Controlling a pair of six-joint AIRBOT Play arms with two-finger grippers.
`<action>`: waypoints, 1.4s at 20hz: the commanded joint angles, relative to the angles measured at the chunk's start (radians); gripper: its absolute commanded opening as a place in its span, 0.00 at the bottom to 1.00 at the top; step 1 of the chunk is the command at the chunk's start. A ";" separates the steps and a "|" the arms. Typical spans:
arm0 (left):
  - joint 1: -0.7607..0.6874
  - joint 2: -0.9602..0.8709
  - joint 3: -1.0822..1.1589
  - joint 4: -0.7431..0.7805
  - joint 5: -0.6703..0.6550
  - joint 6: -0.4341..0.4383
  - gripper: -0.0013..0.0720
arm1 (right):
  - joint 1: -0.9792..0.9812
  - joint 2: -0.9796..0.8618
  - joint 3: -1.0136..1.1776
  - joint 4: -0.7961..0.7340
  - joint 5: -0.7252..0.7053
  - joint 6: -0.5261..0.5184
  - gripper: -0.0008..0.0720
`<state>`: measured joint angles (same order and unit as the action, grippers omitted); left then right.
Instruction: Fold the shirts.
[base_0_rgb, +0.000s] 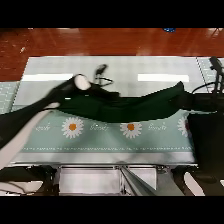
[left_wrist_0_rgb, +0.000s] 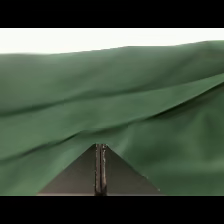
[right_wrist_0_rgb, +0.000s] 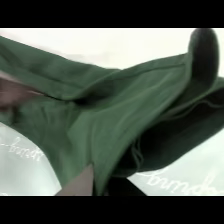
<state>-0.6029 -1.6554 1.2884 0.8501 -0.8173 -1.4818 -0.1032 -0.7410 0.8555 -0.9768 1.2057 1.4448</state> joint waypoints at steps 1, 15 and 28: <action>-0.164 -0.212 0.204 -0.108 -0.098 -0.024 0.04 | 0.000 0.092 -0.010 0.025 0.023 0.029 0.05; 0.222 -0.140 0.407 -0.107 -0.350 -0.023 0.04 | 0.004 0.047 -0.006 0.269 -0.023 -0.042 0.05; 0.723 0.887 -0.609 0.066 -0.195 0.060 0.04 | 0.623 -0.838 0.624 0.316 -0.257 -0.055 0.05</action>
<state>0.0631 -0.9726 0.8879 0.9051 -1.0481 -1.4326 0.4244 -1.3834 1.3399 -0.6834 0.9810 1.3914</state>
